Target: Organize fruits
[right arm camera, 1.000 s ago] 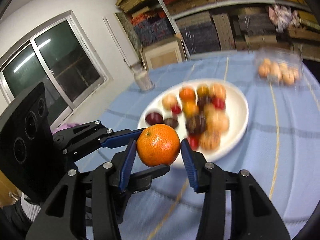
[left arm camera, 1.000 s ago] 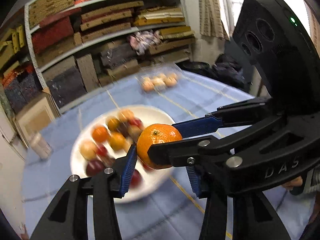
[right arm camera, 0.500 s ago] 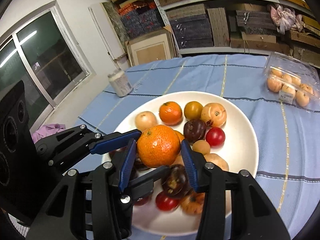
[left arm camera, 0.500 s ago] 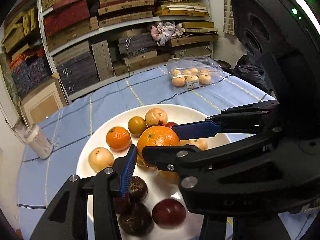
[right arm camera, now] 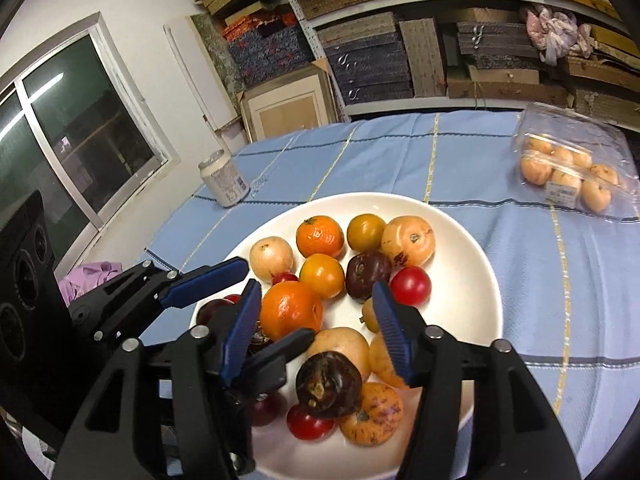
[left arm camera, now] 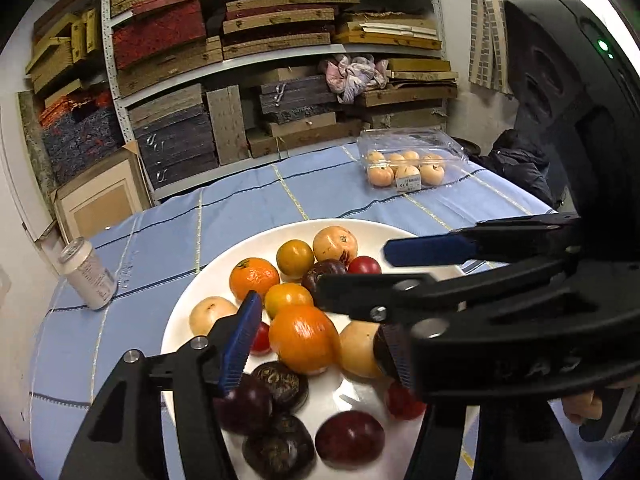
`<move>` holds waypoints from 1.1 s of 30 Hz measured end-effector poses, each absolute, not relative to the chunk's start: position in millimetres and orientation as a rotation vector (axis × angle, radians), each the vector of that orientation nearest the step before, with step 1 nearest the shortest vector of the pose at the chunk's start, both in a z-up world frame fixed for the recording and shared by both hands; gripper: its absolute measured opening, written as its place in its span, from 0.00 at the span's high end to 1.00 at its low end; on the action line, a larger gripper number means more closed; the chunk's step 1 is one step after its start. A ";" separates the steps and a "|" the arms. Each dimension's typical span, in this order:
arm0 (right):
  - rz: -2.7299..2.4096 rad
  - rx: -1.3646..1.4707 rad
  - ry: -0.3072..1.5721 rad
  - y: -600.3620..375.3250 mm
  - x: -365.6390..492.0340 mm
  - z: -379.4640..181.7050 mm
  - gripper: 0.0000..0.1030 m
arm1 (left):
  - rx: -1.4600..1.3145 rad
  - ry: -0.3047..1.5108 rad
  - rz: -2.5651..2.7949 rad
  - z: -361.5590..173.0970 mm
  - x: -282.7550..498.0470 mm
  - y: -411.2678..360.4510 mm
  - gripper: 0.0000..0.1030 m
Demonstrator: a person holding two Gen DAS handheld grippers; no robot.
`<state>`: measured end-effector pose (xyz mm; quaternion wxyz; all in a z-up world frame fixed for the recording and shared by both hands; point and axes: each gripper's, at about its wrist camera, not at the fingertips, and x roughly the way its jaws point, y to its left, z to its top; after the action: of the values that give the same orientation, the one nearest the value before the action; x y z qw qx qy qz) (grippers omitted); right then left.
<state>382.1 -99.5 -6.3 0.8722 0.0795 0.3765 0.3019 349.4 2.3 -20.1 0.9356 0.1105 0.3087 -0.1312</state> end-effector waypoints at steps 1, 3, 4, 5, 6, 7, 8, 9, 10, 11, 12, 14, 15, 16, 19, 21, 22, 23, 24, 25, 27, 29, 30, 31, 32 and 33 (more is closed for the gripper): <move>0.617 0.156 0.771 -102.1 375.6 -2.1 0.37 | 0.229 0.624 -0.260 -17.7 344.4 2.4 0.36; 0.596 0.143 0.741 -105.4 361.1 4.4 0.32 | 0.230 0.601 -0.231 -12.4 331.3 4.0 0.30; 0.588 0.138 0.728 -107.5 354.4 6.9 0.29 | 0.222 0.591 -0.217 -9.8 323.5 5.3 0.28; 0.573 0.132 0.706 -111.1 343.9 10.7 0.25 | 0.210 0.589 -0.211 -7.4 316.6 6.4 0.28; 0.559 0.129 0.685 -115.0 334.0 14.2 0.23 | 0.197 0.590 -0.205 -5.5 310.1 8.2 0.28; 0.543 0.132 0.658 -119.6 321.2 17.8 0.17 | 0.186 0.590 -0.194 -4.0 302.7 9.6 0.28; 0.530 0.140 0.638 -124.1 310.9 20.3 0.13 | 0.181 0.586 -0.176 -2.4 293.5 11.2 0.28; 0.517 0.149 0.621 -128.3 301.8 22.2 0.12 | 0.180 0.580 -0.160 -1.0 286.3 11.9 0.28; 0.499 0.157 0.601 -133.0 290.6 24.2 0.09 | 0.179 0.573 -0.144 0.5 278.0 12.7 0.27; 0.481 0.163 0.583 -136.4 280.9 25.0 0.06 | 0.172 0.563 -0.122 2.0 266.9 13.7 0.25; 0.465 0.166 0.573 -138.7 275.0 25.4 0.05 | 0.165 0.555 -0.107 3.0 259.7 14.4 0.19; 0.399 0.185 0.551 -144.6 257.6 22.8 0.05 | 0.146 0.534 -0.058 4.7 241.6 17.5 0.12; 0.369 0.193 0.545 -146.0 251.5 21.0 0.05 | 0.139 0.526 -0.037 5.0 235.5 18.6 0.07; 0.328 0.195 0.539 -147.1 244.7 17.0 0.04 | 0.133 0.520 -0.016 4.9 230.1 20.4 0.04; 0.266 0.127 0.558 -140.4 238.6 6.5 0.04 | 0.119 0.524 0.004 3.6 220.0 22.7 0.04; 0.268 0.082 0.546 -136.3 235.4 3.1 0.04 | 0.127 0.536 0.014 -0.9 216.8 23.3 0.04; 0.267 0.065 0.543 -134.7 235.2 2.0 0.04 | 0.129 0.534 0.019 -3.2 214.9 23.3 0.04; 0.267 0.049 0.540 -132.4 235.9 0.5 0.04 | 0.130 0.536 0.023 -4.8 214.3 23.5 0.04; 0.267 0.042 0.538 -131.4 236.3 -1.4 0.04 | 0.132 0.545 0.024 -7.0 215.1 23.3 0.04; 0.270 0.038 0.539 -131.4 236.8 -3.5 0.04 | 0.133 0.550 0.022 -8.3 215.6 23.7 0.04; 0.282 0.042 0.554 -131.3 240.4 -6.8 0.04 | 0.123 0.561 0.011 -11.3 217.5 24.2 0.04; 0.278 0.052 0.572 -132.3 243.4 -9.1 0.04 | 0.092 0.581 -0.010 -13.5 219.9 26.7 0.04; 0.269 0.054 0.575 -133.1 244.1 -10.0 0.04 | 0.083 0.589 -0.015 -14.7 221.0 27.4 0.04; 0.256 0.050 0.574 -132.7 243.9 -10.4 0.04 | 0.078 0.593 -0.019 -15.4 221.2 27.7 0.04; 0.248 0.046 0.574 -131.7 244.0 -10.3 0.04 | 0.075 0.596 -0.022 -15.7 221.4 27.7 0.04; 0.246 0.042 0.573 -131.4 244.4 -10.6 0.04 | 0.074 0.598 -0.025 -15.6 220.7 27.7 0.04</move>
<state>244.4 -131.4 -10.6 0.9516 0.0208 0.2816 0.1210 220.7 27.7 -15.6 0.9549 0.0365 0.2944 -0.0123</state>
